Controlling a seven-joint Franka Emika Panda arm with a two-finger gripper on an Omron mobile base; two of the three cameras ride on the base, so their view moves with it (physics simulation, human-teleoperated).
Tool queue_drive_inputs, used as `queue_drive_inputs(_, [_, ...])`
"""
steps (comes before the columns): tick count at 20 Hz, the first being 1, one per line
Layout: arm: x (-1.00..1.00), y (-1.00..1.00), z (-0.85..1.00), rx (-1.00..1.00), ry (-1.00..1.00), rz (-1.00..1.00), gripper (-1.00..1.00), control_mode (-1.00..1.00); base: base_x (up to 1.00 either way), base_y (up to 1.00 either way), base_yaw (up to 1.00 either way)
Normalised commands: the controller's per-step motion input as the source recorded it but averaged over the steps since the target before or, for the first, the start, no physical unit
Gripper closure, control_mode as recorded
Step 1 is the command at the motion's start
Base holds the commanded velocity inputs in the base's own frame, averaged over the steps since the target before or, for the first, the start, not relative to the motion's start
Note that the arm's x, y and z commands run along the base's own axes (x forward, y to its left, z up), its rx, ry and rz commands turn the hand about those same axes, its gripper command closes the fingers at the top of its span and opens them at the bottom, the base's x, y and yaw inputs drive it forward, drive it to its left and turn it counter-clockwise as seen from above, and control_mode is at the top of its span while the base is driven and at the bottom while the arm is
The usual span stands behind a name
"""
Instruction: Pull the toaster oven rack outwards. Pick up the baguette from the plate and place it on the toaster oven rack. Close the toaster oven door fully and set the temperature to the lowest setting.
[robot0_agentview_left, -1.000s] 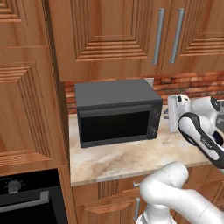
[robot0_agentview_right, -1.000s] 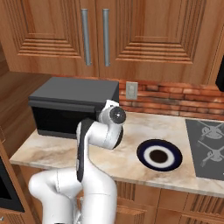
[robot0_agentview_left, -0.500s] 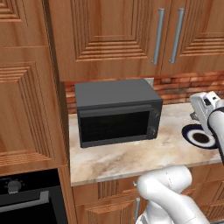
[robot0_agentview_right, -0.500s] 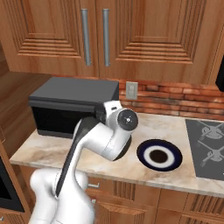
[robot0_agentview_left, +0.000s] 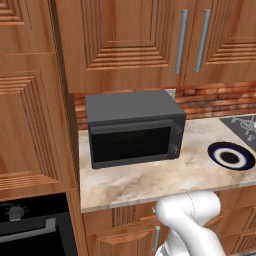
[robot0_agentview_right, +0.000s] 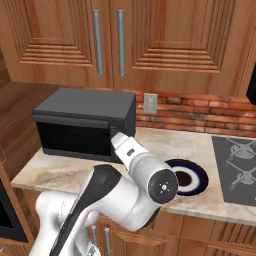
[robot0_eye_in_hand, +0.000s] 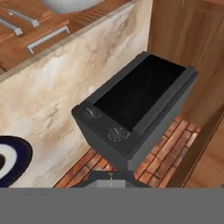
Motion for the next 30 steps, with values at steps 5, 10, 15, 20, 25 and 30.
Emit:
queue_drive_inputs(5, [-0.94, 0.0, 0.13, -0.13, -0.26, 0.21, 1.0, -1.0, 0.0, 0.0, 0.0])
queue_drive_inputs(10, [-0.36, 0.08, 0.22, -0.08, 0.01, 0.22, 1.0, -1.0, 0.0, 0.0, 0.0])
queue_drive_inputs(15, [0.47, 0.56, 0.11, -0.28, 0.49, 0.05, 1.0, -1.0, 0.0, 0.0, 0.0])
queue_drive_inputs(20, [0.25, 0.42, 0.03, -0.22, 0.29, -0.04, 1.0, -1.0, 0.0, 0.0, 0.0])
queue_drive_inputs(25, [-0.1, 0.02, 0.0, -0.01, -0.03, -0.05, 1.0, -1.0, 0.0, 0.0, 0.0])
queue_drive_inputs(30, [-0.08, 0.0, -0.06, 0.0, -0.01, 0.0, 1.0, -1.0, 0.0, 0.0, 0.0])
